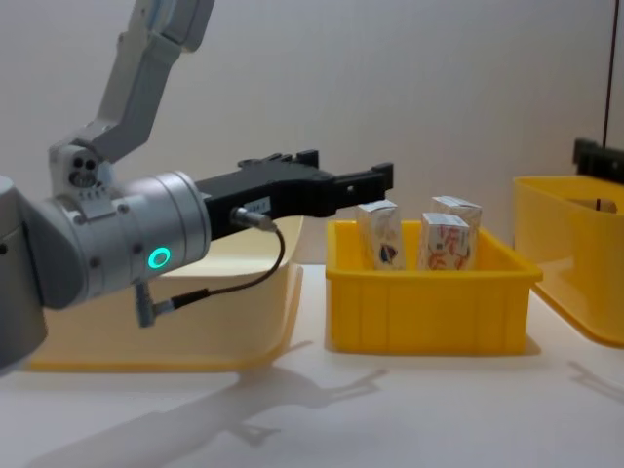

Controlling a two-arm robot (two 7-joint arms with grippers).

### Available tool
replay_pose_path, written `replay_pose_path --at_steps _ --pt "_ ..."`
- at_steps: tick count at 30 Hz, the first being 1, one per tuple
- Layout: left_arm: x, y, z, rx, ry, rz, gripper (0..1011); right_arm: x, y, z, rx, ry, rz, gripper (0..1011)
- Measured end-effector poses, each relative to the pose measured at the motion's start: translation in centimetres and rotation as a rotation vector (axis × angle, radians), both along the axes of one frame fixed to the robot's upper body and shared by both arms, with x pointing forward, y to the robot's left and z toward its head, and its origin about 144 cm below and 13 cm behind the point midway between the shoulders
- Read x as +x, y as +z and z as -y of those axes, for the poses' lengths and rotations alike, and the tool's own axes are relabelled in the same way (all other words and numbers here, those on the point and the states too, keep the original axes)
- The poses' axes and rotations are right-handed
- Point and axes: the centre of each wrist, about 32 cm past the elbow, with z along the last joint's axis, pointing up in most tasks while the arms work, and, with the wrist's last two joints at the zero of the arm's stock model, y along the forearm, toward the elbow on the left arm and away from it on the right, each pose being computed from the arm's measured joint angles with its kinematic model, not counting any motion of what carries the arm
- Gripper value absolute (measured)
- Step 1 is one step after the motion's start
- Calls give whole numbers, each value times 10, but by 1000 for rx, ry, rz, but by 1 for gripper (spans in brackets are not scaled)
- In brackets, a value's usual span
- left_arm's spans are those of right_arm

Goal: Bimanual collaborative sorting of washing and personal care products

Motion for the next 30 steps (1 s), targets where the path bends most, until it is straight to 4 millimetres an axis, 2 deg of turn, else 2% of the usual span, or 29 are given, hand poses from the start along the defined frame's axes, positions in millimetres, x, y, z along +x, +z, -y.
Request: replay_pose_path --at_steps 9,15,30 --pt "-18 -6 -5 56 115 7 1003 -25 -23 -8 34 94 -38 1001" --pt "-31 -10 -8 92 191 17 1003 -34 -31 -11 50 128 -55 1001" --pt "-62 -16 -15 172 365 55 1003 -36 -33 -11 53 134 -58 1001"
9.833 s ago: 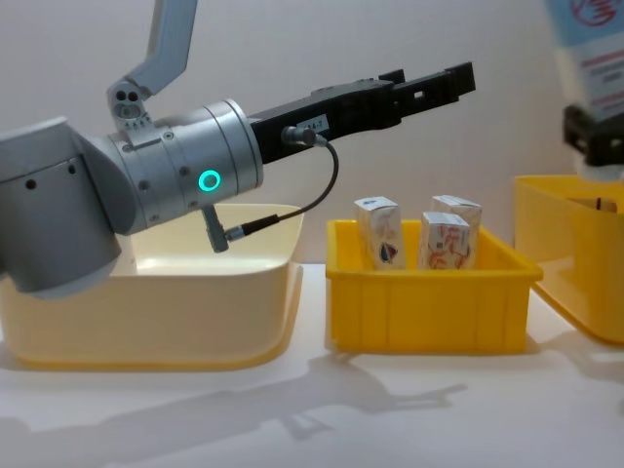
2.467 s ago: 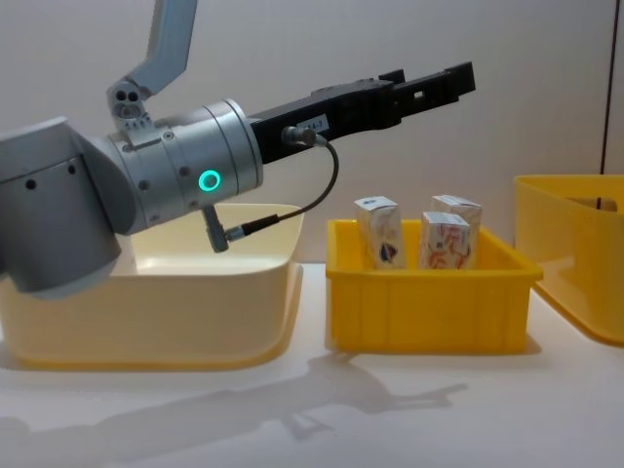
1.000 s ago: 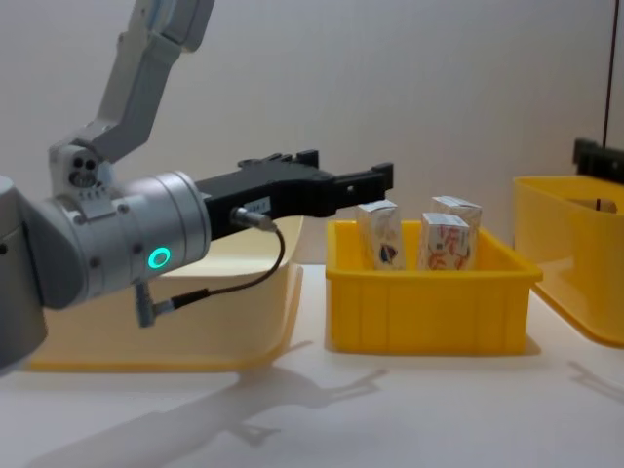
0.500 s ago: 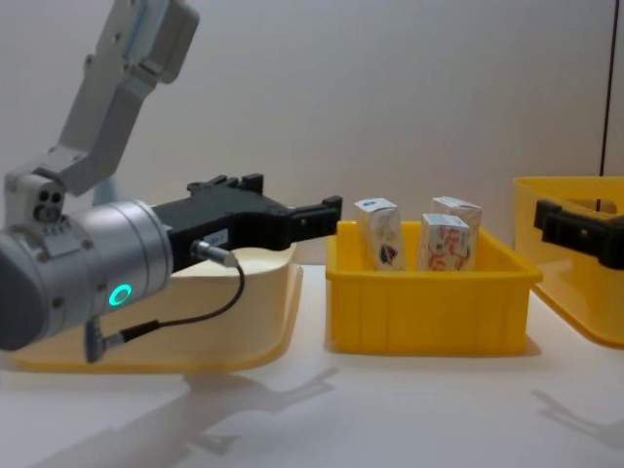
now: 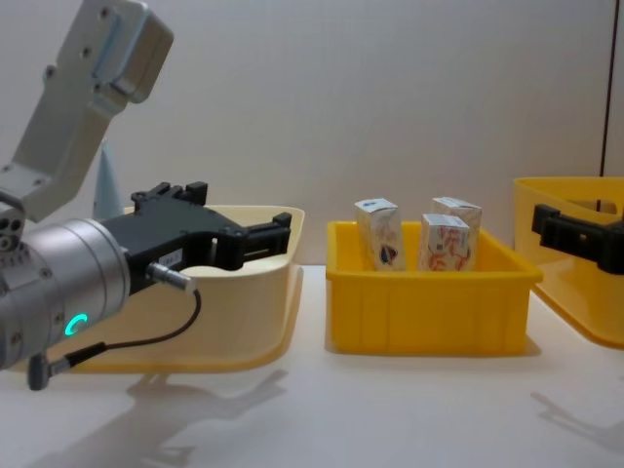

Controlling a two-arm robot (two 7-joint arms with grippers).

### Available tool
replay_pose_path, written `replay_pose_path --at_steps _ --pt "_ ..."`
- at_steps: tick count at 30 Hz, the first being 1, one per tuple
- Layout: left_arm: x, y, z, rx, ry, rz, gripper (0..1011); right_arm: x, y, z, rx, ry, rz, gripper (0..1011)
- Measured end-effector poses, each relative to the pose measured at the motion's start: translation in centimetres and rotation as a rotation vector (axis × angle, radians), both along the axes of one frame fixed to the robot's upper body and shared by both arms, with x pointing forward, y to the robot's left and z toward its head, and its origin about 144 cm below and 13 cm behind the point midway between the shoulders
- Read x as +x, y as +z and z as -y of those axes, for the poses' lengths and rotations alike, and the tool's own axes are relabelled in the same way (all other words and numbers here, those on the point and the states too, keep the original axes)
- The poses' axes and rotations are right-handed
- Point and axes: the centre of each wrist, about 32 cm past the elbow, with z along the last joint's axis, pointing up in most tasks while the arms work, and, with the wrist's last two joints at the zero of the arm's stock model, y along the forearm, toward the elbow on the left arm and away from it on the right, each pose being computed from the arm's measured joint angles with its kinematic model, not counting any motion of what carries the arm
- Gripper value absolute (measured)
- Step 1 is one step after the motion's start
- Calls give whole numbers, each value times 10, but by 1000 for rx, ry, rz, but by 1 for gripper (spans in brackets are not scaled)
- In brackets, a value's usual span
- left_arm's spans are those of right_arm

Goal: Bimanual collaborative sorting of washing and personal care products

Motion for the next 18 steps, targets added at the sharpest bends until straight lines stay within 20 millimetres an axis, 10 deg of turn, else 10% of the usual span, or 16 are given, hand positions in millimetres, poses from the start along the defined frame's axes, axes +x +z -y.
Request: replay_pose_path --at_steps 18 --pt "-6 -1 -1 15 30 9 1004 9 3 -4 2 17 -6 1001"
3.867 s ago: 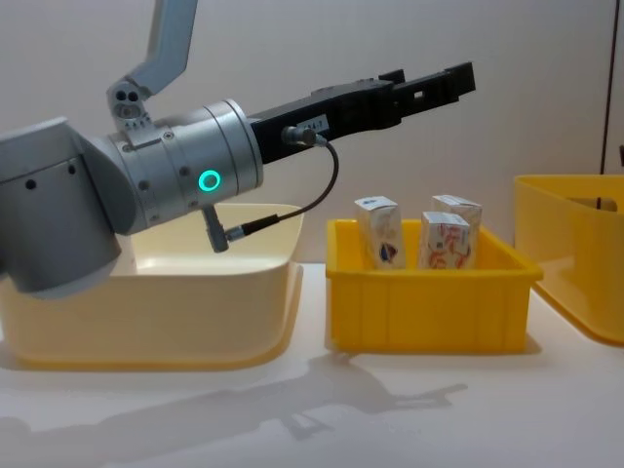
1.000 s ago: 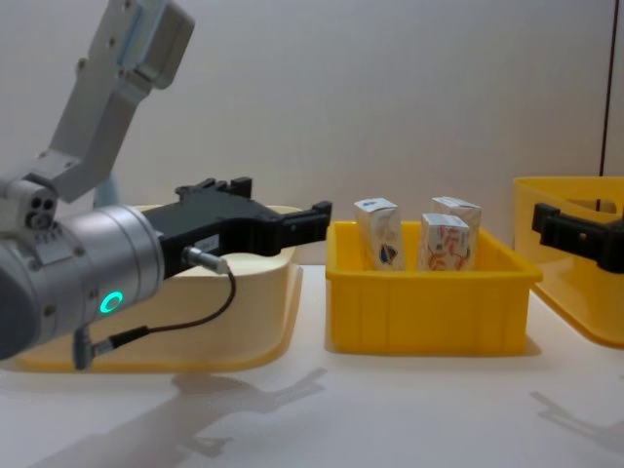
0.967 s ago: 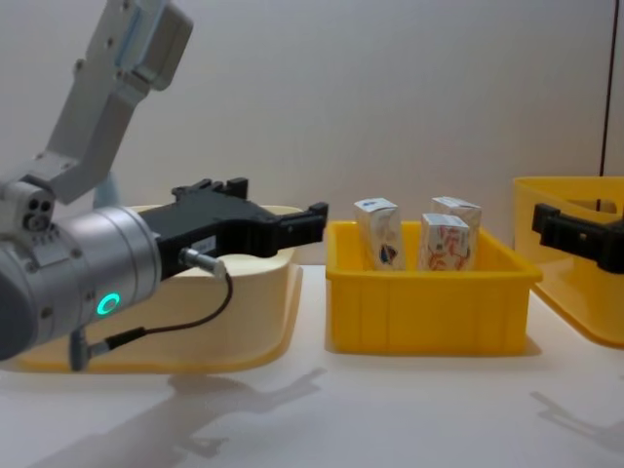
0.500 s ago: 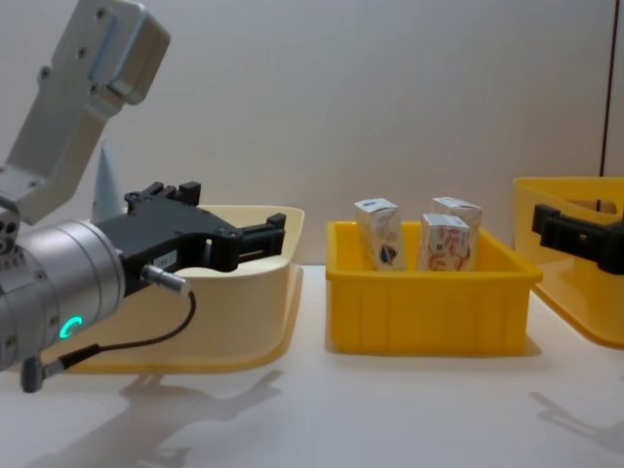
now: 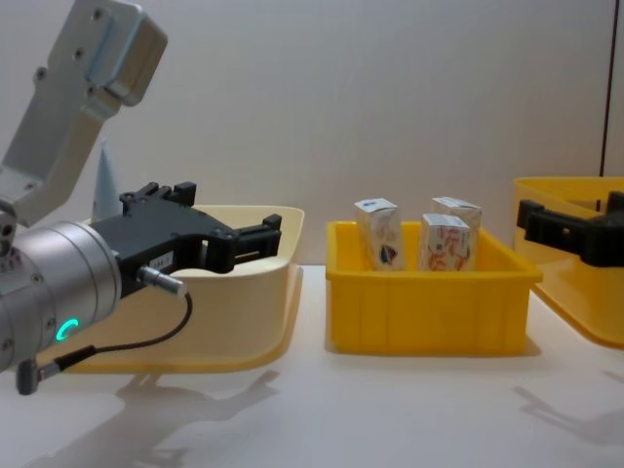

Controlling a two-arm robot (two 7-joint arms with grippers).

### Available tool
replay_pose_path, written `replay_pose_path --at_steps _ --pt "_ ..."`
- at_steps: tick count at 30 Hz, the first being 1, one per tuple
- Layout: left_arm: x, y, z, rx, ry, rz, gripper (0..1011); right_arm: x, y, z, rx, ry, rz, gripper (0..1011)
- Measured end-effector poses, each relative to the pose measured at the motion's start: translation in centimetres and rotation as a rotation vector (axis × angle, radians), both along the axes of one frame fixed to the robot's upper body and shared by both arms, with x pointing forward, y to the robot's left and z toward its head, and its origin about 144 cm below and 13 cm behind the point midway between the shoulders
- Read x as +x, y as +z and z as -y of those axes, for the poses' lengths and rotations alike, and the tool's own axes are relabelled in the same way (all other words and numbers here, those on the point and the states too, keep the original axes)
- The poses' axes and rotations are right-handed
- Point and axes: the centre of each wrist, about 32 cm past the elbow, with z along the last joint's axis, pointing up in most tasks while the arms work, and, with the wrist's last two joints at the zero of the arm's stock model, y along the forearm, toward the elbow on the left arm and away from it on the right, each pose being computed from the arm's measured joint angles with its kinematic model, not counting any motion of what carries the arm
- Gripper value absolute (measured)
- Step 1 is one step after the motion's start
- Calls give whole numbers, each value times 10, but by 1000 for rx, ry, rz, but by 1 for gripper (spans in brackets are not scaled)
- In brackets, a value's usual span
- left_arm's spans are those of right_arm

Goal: Bimanual collaborative sorting of washing and personal care products

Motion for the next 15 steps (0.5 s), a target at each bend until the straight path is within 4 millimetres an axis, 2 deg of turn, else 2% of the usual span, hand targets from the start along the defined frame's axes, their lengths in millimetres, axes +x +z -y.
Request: replay_pose_path --at_steps 9,15 --pt "0 0 0 0 0 0 1003 17 4 -9 -3 6 -8 1001" --pt "0 0 0 0 0 0 1003 35 8 -20 -8 6 -20 1001"
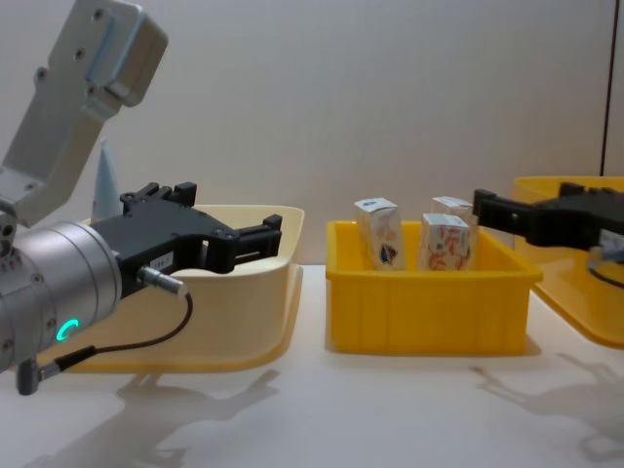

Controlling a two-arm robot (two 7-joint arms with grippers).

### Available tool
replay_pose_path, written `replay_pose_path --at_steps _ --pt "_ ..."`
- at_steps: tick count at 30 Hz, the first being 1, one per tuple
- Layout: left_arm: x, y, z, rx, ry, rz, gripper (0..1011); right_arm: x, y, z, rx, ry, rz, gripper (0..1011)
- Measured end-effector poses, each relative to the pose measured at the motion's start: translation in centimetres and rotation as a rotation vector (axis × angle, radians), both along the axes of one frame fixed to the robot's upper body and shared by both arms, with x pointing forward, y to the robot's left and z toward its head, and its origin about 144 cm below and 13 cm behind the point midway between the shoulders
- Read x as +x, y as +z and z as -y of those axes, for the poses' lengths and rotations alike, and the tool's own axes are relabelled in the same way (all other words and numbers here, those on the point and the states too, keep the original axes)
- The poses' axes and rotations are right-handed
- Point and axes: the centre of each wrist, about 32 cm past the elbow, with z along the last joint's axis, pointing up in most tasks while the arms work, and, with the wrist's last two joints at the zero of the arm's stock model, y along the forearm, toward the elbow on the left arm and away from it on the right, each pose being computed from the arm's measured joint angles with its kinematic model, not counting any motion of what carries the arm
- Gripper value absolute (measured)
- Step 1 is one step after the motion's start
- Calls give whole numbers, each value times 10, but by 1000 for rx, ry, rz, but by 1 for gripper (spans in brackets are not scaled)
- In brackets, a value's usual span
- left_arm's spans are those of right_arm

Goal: Bimanual collaborative sorting of washing and personal care products

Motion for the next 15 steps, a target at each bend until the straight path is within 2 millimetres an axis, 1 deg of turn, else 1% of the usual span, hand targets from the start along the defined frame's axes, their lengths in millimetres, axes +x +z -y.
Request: replay_pose_path --at_steps 10,12,15 --pt "0 0 0 0 0 0 1004 23 4 -16 -4 -14 -19 1001" --pt "0 0 0 0 0 0 1004 31 4 -22 -2 -20 -28 1001" --pt "0 0 0 0 0 1 1003 36 4 -25 -1 -26 -39 1001"
